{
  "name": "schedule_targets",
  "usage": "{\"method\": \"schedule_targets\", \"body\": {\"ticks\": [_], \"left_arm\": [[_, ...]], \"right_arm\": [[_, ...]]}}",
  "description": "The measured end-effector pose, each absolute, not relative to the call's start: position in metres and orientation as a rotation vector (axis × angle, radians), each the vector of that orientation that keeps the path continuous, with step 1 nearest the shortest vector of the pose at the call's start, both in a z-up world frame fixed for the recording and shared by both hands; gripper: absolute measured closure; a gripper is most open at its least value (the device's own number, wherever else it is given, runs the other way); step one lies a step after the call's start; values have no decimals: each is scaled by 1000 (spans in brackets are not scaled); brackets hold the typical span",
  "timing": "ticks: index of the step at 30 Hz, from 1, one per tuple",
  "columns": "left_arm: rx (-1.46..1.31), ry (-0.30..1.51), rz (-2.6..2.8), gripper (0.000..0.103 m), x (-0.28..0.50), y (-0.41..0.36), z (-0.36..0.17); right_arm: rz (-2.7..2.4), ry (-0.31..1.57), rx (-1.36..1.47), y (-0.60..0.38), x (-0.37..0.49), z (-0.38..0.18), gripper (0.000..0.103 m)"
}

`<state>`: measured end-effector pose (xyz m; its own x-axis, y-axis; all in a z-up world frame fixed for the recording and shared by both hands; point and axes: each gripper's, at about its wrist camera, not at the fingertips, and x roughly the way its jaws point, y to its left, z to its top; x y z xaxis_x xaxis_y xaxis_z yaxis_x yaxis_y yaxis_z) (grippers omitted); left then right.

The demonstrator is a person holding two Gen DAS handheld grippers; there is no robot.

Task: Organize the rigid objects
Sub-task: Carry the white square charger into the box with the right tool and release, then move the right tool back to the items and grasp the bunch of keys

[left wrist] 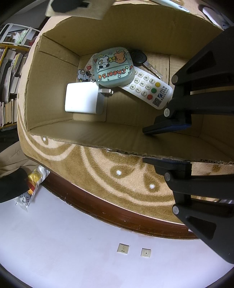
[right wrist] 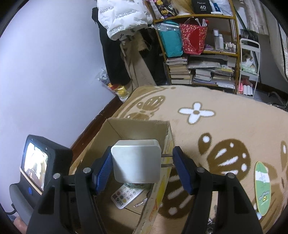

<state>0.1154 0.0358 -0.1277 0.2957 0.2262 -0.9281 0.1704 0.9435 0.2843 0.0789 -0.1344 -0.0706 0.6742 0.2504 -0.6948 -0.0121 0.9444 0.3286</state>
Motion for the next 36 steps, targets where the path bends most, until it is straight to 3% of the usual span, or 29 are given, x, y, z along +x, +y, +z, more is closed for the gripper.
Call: {"method": "schedule_targets", "body": {"ticks": [11, 17, 22, 36], "left_arm": [[349, 1278, 40, 79, 116, 38, -128], [347, 1278, 41, 80, 116, 38, -128], [343, 1278, 42, 80, 116, 38, -129], [365, 1274, 46, 79, 114, 34, -128]], "right_arm": [[140, 825, 288, -130, 76, -73, 30], [99, 800, 276, -139, 64, -63, 10], [29, 800, 248, -154, 49, -61, 4], [-121, 913, 296, -215, 4, -104, 3]]}}
